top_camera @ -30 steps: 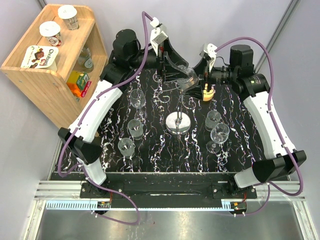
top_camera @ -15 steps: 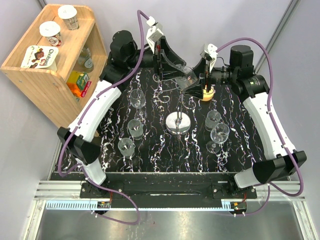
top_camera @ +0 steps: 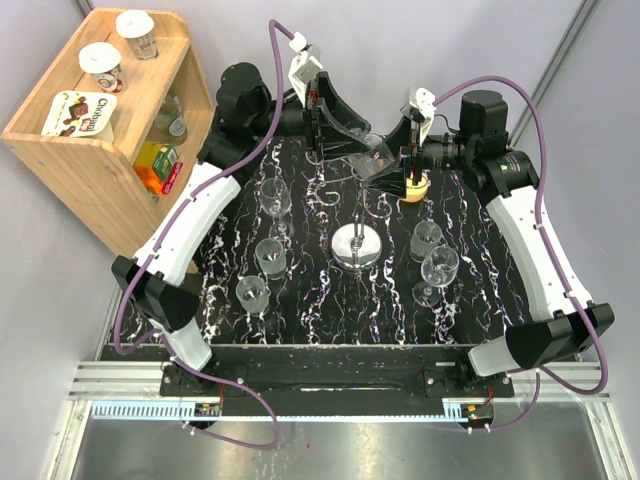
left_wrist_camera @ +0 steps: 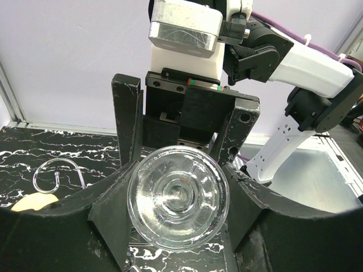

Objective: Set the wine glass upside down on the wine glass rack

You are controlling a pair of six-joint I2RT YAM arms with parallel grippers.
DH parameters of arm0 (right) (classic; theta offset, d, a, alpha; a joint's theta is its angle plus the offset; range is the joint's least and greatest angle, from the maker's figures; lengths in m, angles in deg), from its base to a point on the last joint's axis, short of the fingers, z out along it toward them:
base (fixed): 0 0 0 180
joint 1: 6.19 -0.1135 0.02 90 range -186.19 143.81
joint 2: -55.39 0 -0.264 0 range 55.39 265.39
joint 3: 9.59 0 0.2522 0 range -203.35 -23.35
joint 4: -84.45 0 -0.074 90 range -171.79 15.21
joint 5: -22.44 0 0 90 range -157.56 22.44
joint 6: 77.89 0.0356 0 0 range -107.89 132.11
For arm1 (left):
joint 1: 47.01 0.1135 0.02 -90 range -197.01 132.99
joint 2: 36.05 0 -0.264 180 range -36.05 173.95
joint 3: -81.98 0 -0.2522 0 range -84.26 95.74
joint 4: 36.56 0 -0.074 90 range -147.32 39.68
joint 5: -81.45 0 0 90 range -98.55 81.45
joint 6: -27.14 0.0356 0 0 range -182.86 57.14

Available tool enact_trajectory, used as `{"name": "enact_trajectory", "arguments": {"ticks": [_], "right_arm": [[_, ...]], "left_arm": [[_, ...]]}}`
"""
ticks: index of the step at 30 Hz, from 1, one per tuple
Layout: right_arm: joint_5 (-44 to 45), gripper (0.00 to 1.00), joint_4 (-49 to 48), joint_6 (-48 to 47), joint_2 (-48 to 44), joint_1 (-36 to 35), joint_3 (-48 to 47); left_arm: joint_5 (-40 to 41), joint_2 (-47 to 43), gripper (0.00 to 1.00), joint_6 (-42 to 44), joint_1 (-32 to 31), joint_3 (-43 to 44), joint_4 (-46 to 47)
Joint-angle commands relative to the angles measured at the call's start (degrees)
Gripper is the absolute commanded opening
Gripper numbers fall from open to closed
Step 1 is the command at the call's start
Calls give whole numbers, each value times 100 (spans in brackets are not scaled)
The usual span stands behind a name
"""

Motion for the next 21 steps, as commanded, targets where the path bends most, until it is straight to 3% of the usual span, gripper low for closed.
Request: {"name": "enact_trajectory", "arguments": {"ticks": [1, 4, 9, 13, 15, 16, 19, 21], "right_arm": [[-6, 31, -127, 36, -253, -21, -55], [196, 20, -30, 10, -289, -21, -64], [539, 5, 172, -69, -412, -12, -73], [750, 3, 243, -69, -500, -12, -12], [873, 2, 243, -60, -543, -12, 41], [961, 2, 234, -60, -561, -12, 67], [1189, 1, 208, -43, -631, -12, 146], [1286, 0, 199, -16, -666, -12, 199]], "left_arm": [[-252, -432, 0, -81, 27, 29, 543], [-217, -441, 3, 25, 71, 38, 420], [-208, -503, 37, 34, 229, 20, 393], [-191, -546, 63, 42, 291, -6, 384], [-191, -547, 70, 51, 299, -33, 384], [-190, -555, 87, 51, 308, -15, 384], [-199, -555, 99, 42, 308, 20, 375], [-173, -573, 99, 42, 326, 29, 358]]}}
